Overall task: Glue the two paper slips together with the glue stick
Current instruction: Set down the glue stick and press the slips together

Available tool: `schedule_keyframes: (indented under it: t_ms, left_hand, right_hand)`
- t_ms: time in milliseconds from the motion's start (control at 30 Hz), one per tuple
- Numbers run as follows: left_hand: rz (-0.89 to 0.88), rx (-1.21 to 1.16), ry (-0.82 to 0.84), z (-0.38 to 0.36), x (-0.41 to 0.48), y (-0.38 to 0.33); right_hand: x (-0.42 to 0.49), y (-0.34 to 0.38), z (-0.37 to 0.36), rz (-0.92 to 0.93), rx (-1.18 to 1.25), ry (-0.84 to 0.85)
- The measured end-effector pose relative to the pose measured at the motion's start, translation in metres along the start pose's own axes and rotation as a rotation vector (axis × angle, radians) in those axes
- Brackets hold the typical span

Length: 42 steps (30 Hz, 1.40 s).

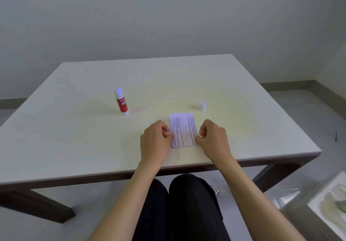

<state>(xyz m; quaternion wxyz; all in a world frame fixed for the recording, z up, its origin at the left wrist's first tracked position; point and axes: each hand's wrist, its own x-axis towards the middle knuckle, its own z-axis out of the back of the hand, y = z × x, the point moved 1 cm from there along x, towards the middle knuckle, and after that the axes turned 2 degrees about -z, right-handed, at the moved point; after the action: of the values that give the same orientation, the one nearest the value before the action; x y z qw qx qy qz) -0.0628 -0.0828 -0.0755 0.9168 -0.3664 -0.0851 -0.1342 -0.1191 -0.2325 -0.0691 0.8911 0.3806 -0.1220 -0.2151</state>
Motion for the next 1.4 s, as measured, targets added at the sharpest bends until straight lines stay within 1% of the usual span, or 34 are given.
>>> schedule_keyframes:
  t_ms: [67,100,200,267,367,400,467,500,567,633,700,767,833,900,967,1033,1067,1167,1200,1233,1333,1400]
  left_hand:
    - [-0.085,0.023,0.009,0.000,0.001,0.004]
    - [-0.147,0.059,0.041,0.000,0.003,0.007]
    - [-0.307,0.246,0.252,0.005,0.013,0.018]
    - [-0.325,0.323,0.396,0.010,0.021,0.024]
    - [-0.352,0.449,0.501,0.014,0.026,0.026]
    - [-0.363,0.488,0.516,0.015,0.027,0.024]
    - [-0.377,0.537,0.524,0.014,0.029,0.020]
    - [-0.382,0.555,0.525,0.014,0.031,0.019]
    - [-0.387,0.580,0.542,0.015,0.034,0.017]
    - [-0.388,0.597,0.568,0.015,0.035,0.015]
    - [-0.396,0.613,0.585,0.016,0.036,0.013]
    - [-0.406,0.634,0.599,0.017,0.038,0.011]
    - [-0.414,0.638,0.607,0.017,0.039,0.010]
    - [-0.417,0.630,0.614,0.017,0.040,0.010]
    - [-0.418,0.600,0.618,0.017,0.040,0.012]
    - [-0.421,0.562,0.625,0.016,0.040,0.015]
    - [-0.422,0.544,0.630,0.016,0.040,0.017]
    - [-0.409,0.507,0.639,0.017,0.040,0.019]
    - [-0.407,0.506,0.637,0.016,0.040,0.019]
    - [-0.408,0.508,0.635,0.016,0.041,0.019]
    - [-0.418,0.511,0.639,0.015,0.042,0.021]
    - [-0.410,0.515,0.665,0.014,0.042,0.023]
  right_hand:
    - [0.001,0.000,0.000,0.032,-0.029,0.008]
    - [0.001,0.000,-0.001,0.046,-0.044,0.009]
    - [0.001,0.000,-0.002,0.071,-0.089,0.001]
    - [0.000,0.000,-0.003,0.072,-0.153,-0.002]
    - [-0.006,0.004,-0.006,0.076,-0.282,-0.020]
    - [-0.009,0.005,-0.007,0.106,-0.365,-0.045]
    - [-0.015,0.002,-0.012,0.234,-0.551,-0.081]
    - [-0.018,0.002,-0.016,0.303,-0.597,-0.048]
    - [-0.022,0.002,-0.025,0.412,-0.636,0.116]
    - [-0.015,0.001,-0.029,0.462,-0.682,0.234]
    - [0.005,-0.003,-0.029,0.408,-0.722,0.253]
    - [0.023,-0.003,-0.025,0.305,-0.754,0.275]
    - [0.027,0.000,-0.025,0.280,-0.776,0.257]
    - [0.013,0.002,-0.033,0.388,-0.765,0.247]
    - [-0.006,0.000,-0.040,0.515,-0.719,0.295]
    - [-0.006,-0.004,-0.037,0.534,-0.712,0.322]
    - [0.003,-0.005,-0.032,0.494,-0.720,0.324]
    - [0.031,0.000,-0.022,0.300,-0.758,0.324]
    - [0.033,0.003,-0.023,0.287,-0.770,0.312]
    - [0.029,0.007,-0.027,0.313,-0.770,0.301]
    - [-0.004,0.001,-0.043,0.517,-0.712,0.334]
    - [-0.012,-0.011,-0.038,0.535,-0.698,0.340]
